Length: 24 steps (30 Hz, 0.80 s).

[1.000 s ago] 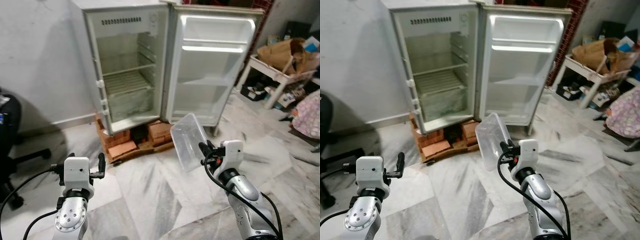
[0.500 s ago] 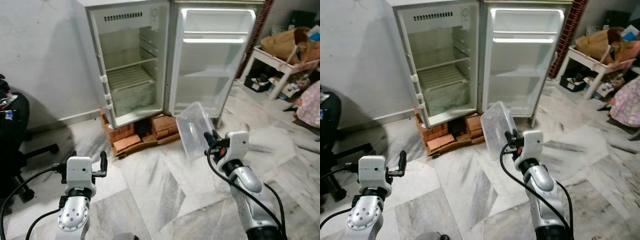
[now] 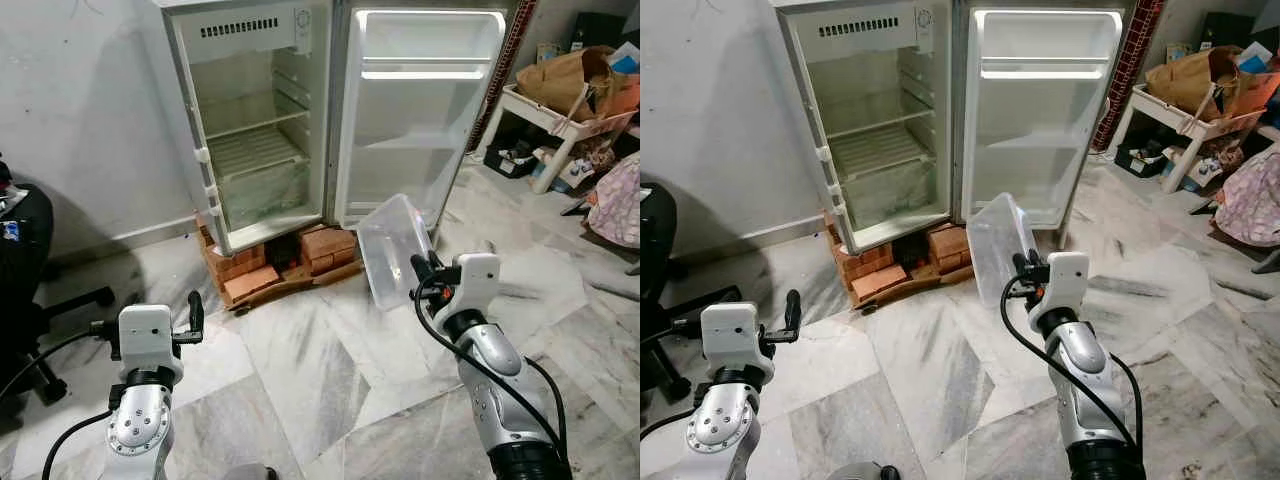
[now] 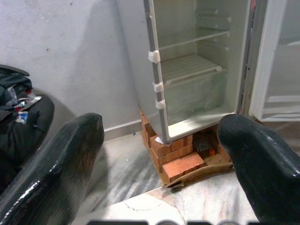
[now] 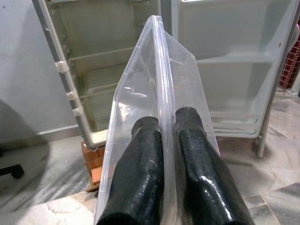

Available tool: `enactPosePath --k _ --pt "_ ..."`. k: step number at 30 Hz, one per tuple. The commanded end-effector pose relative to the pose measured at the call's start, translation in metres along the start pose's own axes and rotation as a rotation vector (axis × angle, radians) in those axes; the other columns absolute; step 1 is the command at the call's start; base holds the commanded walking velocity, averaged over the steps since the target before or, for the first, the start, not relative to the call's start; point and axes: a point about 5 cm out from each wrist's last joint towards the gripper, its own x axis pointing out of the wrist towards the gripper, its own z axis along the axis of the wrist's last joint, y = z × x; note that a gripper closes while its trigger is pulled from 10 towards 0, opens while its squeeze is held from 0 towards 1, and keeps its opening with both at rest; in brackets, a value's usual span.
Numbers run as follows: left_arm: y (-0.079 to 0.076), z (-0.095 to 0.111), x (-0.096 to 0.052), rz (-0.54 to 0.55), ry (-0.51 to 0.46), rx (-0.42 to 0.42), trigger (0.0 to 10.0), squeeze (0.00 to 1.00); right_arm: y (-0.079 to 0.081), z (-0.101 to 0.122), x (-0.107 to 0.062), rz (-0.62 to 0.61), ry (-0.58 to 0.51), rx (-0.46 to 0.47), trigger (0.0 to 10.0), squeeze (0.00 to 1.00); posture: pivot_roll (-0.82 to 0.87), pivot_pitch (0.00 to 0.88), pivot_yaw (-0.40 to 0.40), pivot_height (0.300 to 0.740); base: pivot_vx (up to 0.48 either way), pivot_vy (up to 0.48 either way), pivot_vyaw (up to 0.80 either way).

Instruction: Restocking fridge

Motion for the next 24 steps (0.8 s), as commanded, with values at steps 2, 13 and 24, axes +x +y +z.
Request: enactPosePath --k 2,13,24 --pt "0.001 0.005 0.003 0.007 -0.021 -0.001 10.0 0.0 0.001 0.001 0.003 -0.005 0.003 -0.007 10.0 0.0 0.03 0.0 -0.007 0.74 0.0 0.0 0.0" --pt "0.003 0.008 0.006 0.016 -0.033 0.012 10.0 0.0 0.001 0.002 0.01 -0.031 0.022 -0.077 10.0 0.0 0.04 0.0 -0.005 0.74 0.0 0.0 0.0" --pt "0.0 -0.006 -0.009 0.0 0.019 0.016 10.0 0.0 0.001 -0.004 0.004 -0.019 0.052 -0.077 10.0 0.0 0.03 0.0 -0.002 0.74 0.0 0.0 0.0"
